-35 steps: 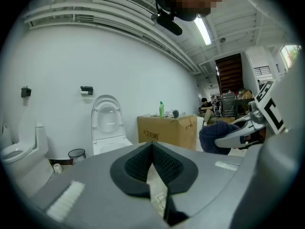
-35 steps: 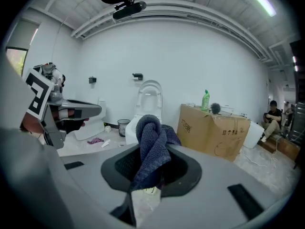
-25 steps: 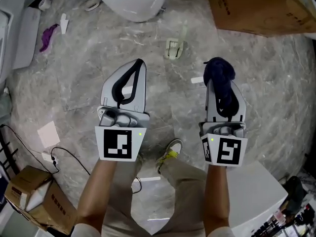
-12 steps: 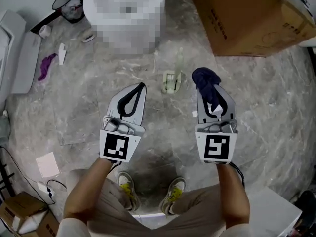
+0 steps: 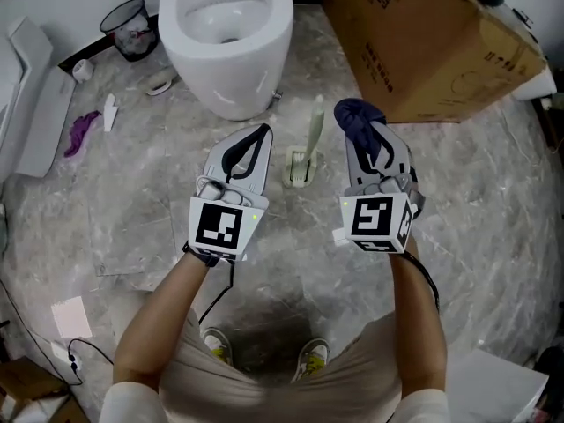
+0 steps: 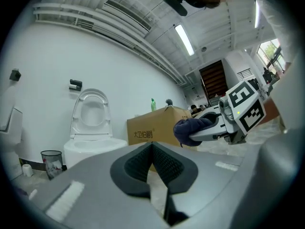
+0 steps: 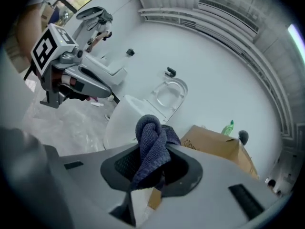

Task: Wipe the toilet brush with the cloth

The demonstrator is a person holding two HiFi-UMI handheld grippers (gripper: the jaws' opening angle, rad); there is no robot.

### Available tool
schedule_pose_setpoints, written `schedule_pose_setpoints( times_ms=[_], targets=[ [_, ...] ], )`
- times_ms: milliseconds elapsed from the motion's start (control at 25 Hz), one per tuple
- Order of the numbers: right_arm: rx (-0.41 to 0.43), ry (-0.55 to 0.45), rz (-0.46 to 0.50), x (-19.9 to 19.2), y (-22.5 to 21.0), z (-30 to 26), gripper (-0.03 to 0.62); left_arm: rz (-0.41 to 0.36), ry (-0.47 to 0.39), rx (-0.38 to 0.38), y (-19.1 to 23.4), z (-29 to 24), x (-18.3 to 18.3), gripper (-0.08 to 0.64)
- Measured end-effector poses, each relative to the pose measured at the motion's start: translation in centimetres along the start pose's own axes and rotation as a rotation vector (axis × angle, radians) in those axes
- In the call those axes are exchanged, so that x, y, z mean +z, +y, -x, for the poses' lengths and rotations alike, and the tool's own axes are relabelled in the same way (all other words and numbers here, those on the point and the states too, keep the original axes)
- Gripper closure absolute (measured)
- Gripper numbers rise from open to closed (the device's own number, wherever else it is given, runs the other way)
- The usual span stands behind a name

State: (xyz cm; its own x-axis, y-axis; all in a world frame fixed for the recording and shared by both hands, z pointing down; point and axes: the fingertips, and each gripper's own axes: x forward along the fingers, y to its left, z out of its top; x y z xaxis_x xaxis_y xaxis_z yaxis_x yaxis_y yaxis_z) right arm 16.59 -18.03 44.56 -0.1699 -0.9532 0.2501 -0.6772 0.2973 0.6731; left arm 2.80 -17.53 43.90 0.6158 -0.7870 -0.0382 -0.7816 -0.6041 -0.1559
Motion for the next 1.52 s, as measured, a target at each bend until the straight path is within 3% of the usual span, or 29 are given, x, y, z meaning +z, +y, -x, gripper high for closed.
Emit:
schedule_pose_setpoints(
  times_ms=[400, 880, 1120, 1520],
  targets=[
    [-0.093, 0.038, 0.234, 0.0, -0.1, -2.6, 0.497, 0.051, 0.018, 0.014, 1.1, 0.0, -1.3, 0.558],
    [-0.114, 0.058, 0.464, 2.0, 1.8, -5.4, 0.504, 0.068, 0.013, -0.006, 1.5, -0.4, -1.4, 0.558],
    [-0.079, 0.103, 0.533, 1.2, 3.2, -5.9, 0.503, 0.067, 0.029, 0.005, 2.3, 0.4, -2.3, 0.558],
    [-0.029, 0.130, 0.557, -0.6, 4.6, -5.8, 0.505, 0.087, 0.040, -0.017, 1.9, -0.1, -3.1, 0.558]
  ],
)
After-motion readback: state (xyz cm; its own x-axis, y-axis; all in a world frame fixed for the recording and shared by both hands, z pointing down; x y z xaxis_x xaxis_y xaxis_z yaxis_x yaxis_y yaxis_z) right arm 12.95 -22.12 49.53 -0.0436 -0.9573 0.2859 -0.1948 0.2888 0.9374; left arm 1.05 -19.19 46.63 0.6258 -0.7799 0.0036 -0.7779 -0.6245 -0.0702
